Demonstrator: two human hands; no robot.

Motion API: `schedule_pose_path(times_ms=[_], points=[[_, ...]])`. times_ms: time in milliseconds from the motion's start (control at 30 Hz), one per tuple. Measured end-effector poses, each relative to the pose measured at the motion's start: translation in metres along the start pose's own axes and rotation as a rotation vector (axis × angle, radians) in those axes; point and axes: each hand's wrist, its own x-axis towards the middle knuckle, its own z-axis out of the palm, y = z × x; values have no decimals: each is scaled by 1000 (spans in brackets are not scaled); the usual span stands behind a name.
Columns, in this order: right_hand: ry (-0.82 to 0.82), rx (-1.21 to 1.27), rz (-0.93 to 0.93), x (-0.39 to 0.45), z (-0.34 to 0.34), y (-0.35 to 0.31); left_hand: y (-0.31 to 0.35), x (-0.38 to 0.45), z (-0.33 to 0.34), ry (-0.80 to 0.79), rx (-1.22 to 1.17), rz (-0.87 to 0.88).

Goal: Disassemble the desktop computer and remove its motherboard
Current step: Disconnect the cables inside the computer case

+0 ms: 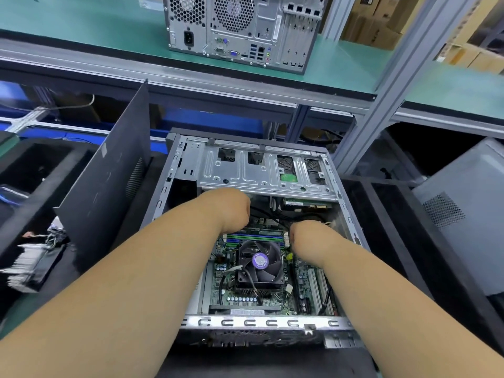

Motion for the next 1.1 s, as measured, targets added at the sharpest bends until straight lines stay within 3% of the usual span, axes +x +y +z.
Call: schedule_pose_path(times_ms=[67, 200, 333, 667, 900, 1100], points=[[-39, -61, 67, -1, 0, 1, -2, 2, 1, -18, 3, 0], [-280, -200, 135, -1, 2, 0, -4, 9, 7, -243, 124, -37], [-360, -207, 151, 3, 4, 0, -1, 8, 6, -281, 206, -49], [-219, -145, 201, 9, 7, 4, 2, 10, 6, -336, 273, -51], [-157, -90, 151, 5, 2, 2, -1, 10, 7, -298, 149, -18], [19, 103, -66, -3, 0, -6, -2, 7, 5, -279, 139, 11]])
